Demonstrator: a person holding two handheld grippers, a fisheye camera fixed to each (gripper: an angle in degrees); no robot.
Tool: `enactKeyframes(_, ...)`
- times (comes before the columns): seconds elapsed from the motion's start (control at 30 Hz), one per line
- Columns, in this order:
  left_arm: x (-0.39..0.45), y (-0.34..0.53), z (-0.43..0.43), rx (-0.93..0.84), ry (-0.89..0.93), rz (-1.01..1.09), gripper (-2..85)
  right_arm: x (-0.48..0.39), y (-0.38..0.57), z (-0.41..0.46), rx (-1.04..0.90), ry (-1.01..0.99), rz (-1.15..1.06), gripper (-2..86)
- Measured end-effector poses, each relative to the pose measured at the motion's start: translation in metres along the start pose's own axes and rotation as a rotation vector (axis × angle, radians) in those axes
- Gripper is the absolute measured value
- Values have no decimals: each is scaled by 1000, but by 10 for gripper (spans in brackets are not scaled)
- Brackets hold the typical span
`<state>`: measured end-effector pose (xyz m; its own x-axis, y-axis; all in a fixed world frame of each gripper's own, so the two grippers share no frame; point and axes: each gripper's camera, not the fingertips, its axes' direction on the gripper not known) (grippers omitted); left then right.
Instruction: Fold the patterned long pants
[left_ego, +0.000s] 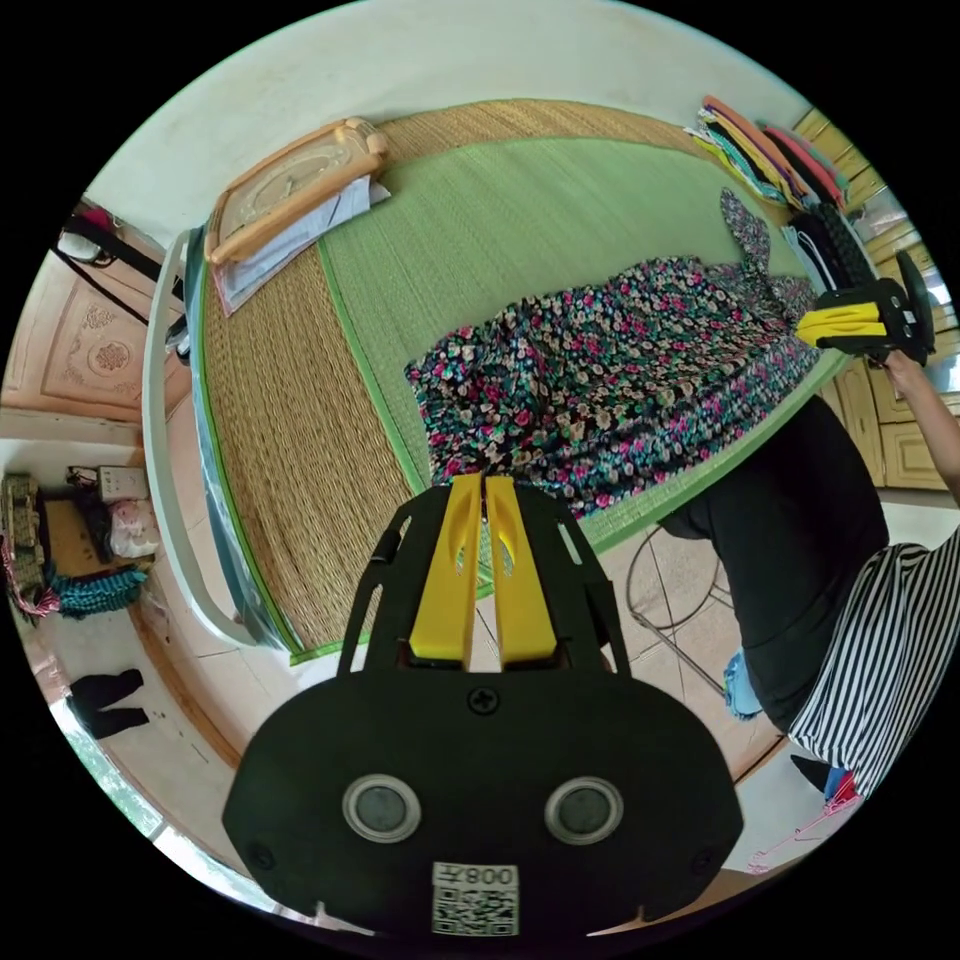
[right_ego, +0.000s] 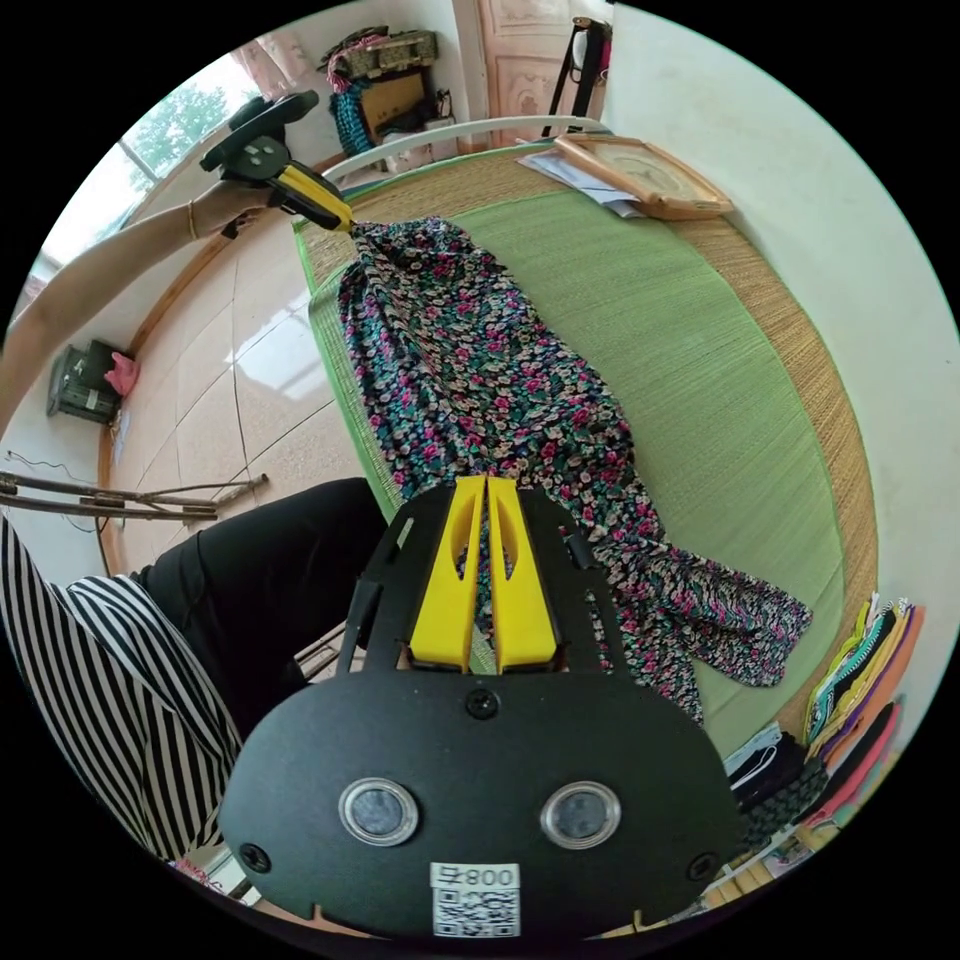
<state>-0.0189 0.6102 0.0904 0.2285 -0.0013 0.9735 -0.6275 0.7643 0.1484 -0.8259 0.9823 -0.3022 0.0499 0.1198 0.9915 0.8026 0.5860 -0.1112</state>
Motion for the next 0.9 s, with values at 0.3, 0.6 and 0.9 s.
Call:
enactKeyframes(0.3,5,-9,45,-81,-10,12,5,-2,9,47,-52,-84,34,2)
enactKeyframes(0.6,3,-21,92,-140,5,27,5,9,18,80,-82,-168,54,3)
enactKeyframes(0.9,-4,-28,142,-146,40,-17,8,36,28,107,-95,-245,109,3)
